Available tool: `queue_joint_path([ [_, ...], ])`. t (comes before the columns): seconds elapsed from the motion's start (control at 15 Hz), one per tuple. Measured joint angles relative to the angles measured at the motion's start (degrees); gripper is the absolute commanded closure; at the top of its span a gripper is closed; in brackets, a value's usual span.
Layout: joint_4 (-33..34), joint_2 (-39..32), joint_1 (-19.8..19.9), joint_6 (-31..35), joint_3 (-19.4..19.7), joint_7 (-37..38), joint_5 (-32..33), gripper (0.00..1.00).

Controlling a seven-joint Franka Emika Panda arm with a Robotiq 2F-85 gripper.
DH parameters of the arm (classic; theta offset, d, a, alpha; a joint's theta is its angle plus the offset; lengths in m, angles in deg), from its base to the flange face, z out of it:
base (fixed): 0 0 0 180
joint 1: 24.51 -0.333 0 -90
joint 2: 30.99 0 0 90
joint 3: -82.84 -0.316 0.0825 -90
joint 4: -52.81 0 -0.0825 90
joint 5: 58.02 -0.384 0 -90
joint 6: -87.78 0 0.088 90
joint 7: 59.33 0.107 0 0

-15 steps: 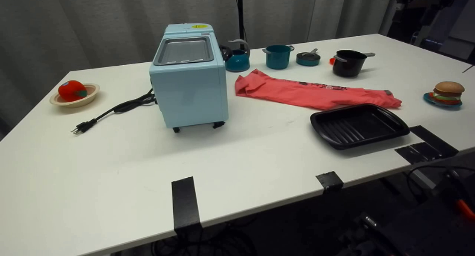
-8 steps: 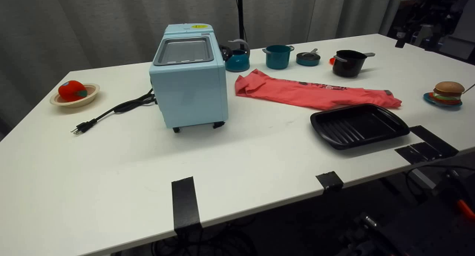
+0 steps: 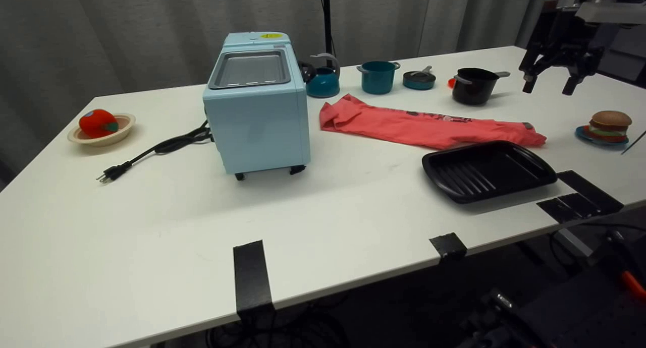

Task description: Fold the orange shirt once

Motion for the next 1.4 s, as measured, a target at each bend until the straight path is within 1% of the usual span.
queue_joint_path([
  [0.53,3.8,-7.8,0.5,4.0,-1.8,1.6,0.0,0.00],
  [1.13,4.4,-12.9,1.3,8.9,-3.1,1.6,0.0,0.00],
  [1.2,4.4,-13.3,1.3,9.2,-3.2,1.6,0.0,0.06],
  [1.27,4.4,-13.7,1.4,9.6,-3.3,1.6,0.0,0.21],
  [1.33,4.5,-14.0,1.5,9.8,-3.5,1.6,0.0,0.34],
  [1.4,4.5,-14.2,1.5,9.9,-3.6,1.6,0.0,0.42],
])
